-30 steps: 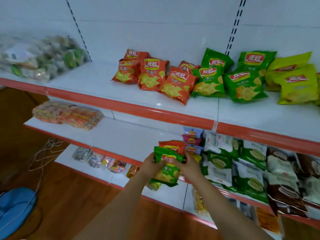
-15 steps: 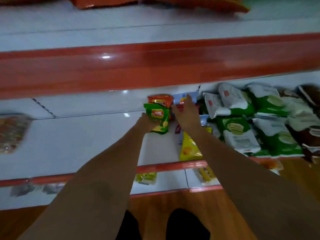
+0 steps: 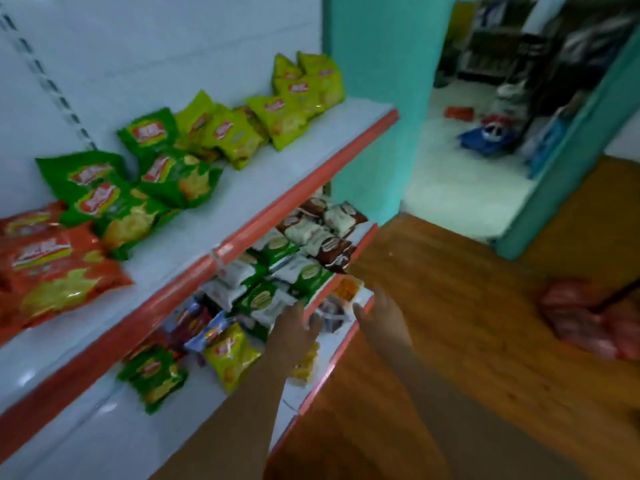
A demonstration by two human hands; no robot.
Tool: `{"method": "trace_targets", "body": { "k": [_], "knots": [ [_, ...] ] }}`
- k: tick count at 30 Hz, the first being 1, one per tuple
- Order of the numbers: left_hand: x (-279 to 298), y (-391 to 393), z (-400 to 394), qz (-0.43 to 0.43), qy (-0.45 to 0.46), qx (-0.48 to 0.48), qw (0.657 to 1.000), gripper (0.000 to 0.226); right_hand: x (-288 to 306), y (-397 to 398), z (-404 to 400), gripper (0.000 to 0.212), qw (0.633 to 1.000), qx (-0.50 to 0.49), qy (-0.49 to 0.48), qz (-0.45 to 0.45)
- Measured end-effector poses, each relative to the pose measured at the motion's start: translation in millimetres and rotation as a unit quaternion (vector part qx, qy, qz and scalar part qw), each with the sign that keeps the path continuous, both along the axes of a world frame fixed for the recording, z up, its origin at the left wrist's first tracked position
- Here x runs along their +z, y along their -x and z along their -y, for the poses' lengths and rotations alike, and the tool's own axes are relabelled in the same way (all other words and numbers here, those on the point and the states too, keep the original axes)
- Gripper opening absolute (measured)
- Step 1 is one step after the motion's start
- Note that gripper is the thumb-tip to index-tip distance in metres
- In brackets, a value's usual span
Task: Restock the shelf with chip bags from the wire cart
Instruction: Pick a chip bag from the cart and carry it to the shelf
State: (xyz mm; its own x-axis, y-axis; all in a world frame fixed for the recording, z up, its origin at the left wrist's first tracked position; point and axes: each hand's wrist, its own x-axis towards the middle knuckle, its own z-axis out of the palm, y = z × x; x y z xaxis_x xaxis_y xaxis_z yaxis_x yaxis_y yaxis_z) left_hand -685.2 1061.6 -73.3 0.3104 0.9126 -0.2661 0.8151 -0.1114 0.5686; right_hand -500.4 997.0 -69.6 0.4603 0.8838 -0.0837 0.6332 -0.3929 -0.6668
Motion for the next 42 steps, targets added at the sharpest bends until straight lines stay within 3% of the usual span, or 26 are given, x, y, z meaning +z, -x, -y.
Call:
{"method": "trace_targets", "body": {
  "k": [4,10,15,19,23,26,31,37,42],
  "knots": [
    [41,-168,44,0.037,0.012,-0.178,0.983,0.057,26,-146,100,0.068,0.979,-0.192,-0.068,0.005],
    [64,-425,191,0.044,-0.004,-0.425,0.904,0.058,62,-329,301,0.066,0.870,-0.464,-0.168,0.008],
    [62,-566,353,0.060,0.005,-0.598,0.799,0.056,48,-389,474,0.066,0.768,-0.628,-0.122,0.030],
    [33,-641,467,0.027,0.023,-0.710,0.703,0.054,11,-398,586,0.068,0.678,-0.731,-0.076,-0.034],
    [-8,-703,549,-0.026,0.038,-0.791,0.610,0.057,-29,-414,658,0.062,0.578,-0.805,-0.079,-0.107],
    [-46,-752,586,-0.079,0.023,-0.835,0.544,0.060,-52,-433,688,0.034,0.540,-0.829,-0.054,-0.136],
    [-81,-828,631,-0.172,0.026,-0.870,0.462,0.066,-80,-461,714,0.068,0.457,-0.855,-0.004,-0.244],
    [-125,-890,712,-0.218,0.026,-0.885,0.410,0.064,-133,-499,767,0.080,0.397,-0.865,0.003,-0.307],
    [-221,-901,787,-0.237,0.051,-0.889,0.388,0.058,-233,-528,825,0.073,0.352,-0.877,0.015,-0.326]
  ]
}}
